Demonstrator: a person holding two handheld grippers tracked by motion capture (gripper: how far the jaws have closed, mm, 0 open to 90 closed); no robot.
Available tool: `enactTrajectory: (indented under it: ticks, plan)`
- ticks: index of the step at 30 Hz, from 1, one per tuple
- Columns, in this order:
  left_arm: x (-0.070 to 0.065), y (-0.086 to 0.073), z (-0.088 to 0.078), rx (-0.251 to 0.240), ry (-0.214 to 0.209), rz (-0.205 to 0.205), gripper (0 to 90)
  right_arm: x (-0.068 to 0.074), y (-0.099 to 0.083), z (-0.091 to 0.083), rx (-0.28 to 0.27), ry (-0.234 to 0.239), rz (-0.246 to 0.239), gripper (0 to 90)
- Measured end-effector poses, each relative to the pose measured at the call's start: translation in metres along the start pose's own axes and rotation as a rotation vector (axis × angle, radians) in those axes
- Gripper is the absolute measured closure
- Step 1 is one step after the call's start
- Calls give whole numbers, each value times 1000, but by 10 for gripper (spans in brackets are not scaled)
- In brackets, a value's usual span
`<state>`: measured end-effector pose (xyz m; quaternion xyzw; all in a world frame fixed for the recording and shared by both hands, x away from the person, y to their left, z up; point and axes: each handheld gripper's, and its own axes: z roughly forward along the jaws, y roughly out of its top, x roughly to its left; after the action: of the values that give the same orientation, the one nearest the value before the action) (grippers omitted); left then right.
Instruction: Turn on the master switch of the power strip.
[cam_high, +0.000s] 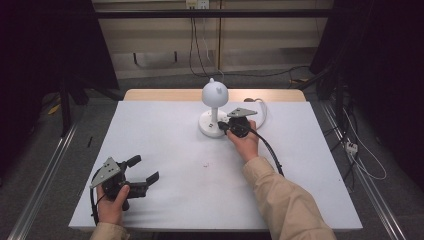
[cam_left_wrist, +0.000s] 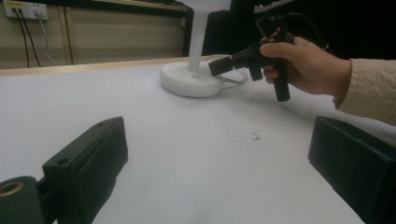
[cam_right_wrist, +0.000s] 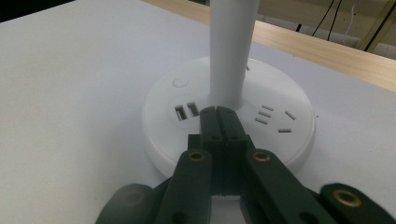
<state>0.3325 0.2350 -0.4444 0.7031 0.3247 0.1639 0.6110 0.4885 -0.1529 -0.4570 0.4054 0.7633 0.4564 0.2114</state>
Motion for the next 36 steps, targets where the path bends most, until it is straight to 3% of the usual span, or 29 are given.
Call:
enactTrajectory:
  ticks: [36]
  plan:
    - [-1,0,-1,-9,-2,1,45,1,-2,2,-6,12,-7,900]
